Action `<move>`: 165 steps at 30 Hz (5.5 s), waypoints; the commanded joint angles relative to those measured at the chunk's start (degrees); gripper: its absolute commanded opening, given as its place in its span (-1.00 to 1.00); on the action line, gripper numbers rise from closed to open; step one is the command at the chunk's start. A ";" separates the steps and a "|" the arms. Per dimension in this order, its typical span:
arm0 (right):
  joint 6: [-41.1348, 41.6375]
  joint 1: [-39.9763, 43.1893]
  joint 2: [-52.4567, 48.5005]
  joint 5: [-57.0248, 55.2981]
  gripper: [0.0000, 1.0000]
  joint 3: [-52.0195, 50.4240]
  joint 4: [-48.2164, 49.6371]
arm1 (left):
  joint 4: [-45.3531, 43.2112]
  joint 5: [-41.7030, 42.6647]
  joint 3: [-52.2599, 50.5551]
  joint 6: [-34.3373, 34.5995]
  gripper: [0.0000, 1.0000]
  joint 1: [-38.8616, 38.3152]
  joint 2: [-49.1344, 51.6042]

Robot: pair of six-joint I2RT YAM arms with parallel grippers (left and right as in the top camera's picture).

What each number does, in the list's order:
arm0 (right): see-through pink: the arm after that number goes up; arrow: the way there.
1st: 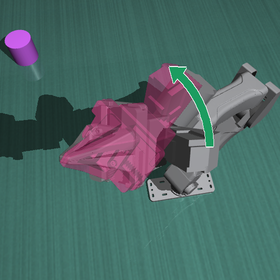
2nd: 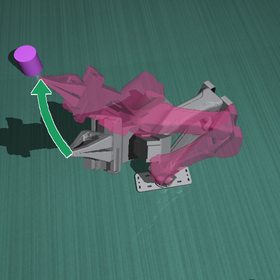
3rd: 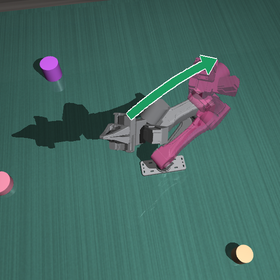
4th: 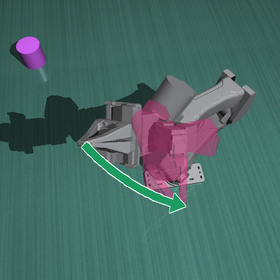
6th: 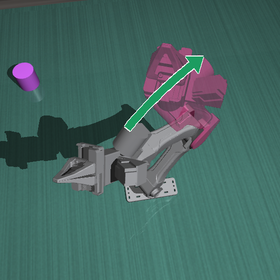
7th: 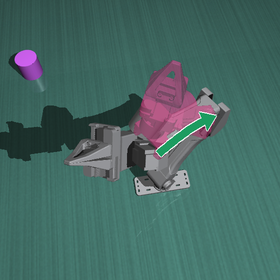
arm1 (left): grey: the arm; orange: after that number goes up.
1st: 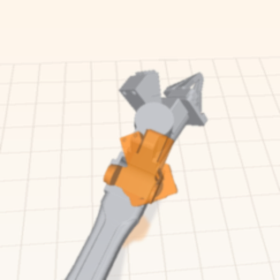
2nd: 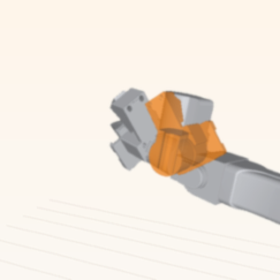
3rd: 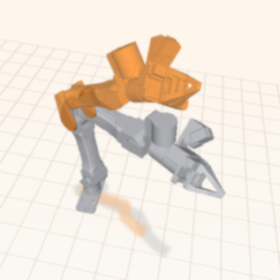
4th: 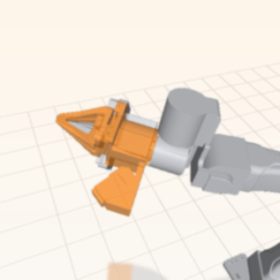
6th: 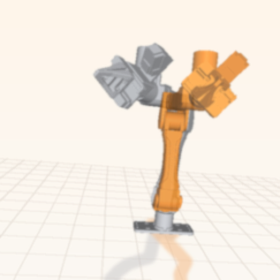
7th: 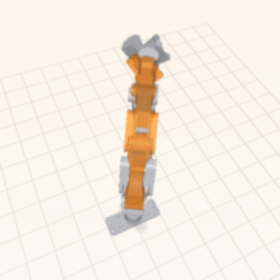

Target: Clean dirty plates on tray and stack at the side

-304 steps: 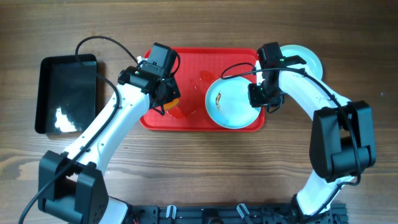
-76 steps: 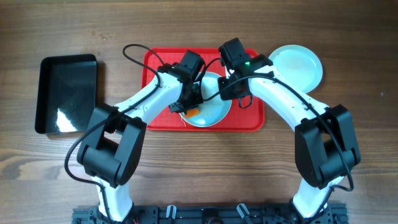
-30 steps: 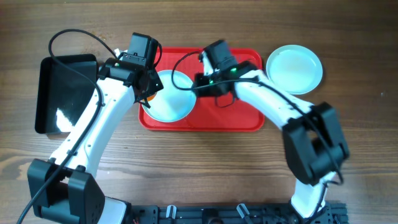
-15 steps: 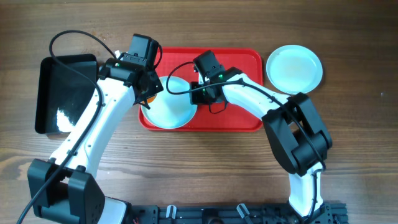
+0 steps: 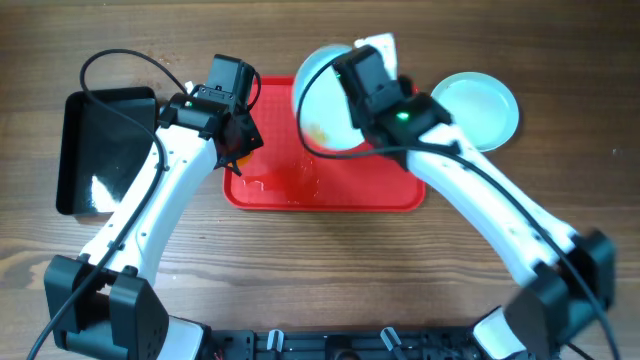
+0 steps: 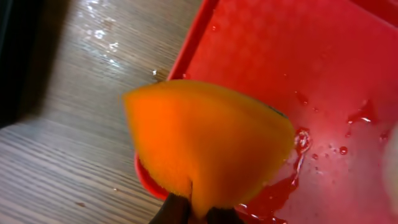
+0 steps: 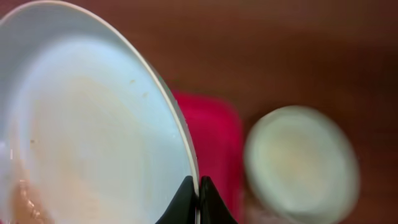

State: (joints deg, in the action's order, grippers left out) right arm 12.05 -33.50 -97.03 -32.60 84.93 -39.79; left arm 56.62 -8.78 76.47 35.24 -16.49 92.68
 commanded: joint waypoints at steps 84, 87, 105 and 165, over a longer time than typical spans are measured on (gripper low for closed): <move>5.88 45.44 -7.98 71.69 0.99 -9.62 4.81 | -6.58 -0.26 -2.40 -0.20 -0.92 -0.74 0.11; 6.16 42.88 -7.30 77.61 0.99 -9.62 3.13 | -6.71 -4.20 -2.40 0.20 -0.92 1.55 0.11; 9.94 14.62 -7.32 60.08 0.99 -9.62 1.79 | -10.32 -6.29 -2.43 0.20 -0.85 36.00 1.40; 14.78 -13.53 35.08 27.56 0.99 -9.62 -28.39 | -4.31 21.79 -2.43 0.13 1.00 41.00 3.72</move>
State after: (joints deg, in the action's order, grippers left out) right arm 29.91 -46.81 -63.66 -2.90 75.18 -68.23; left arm 52.31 12.12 74.43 35.44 24.49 95.96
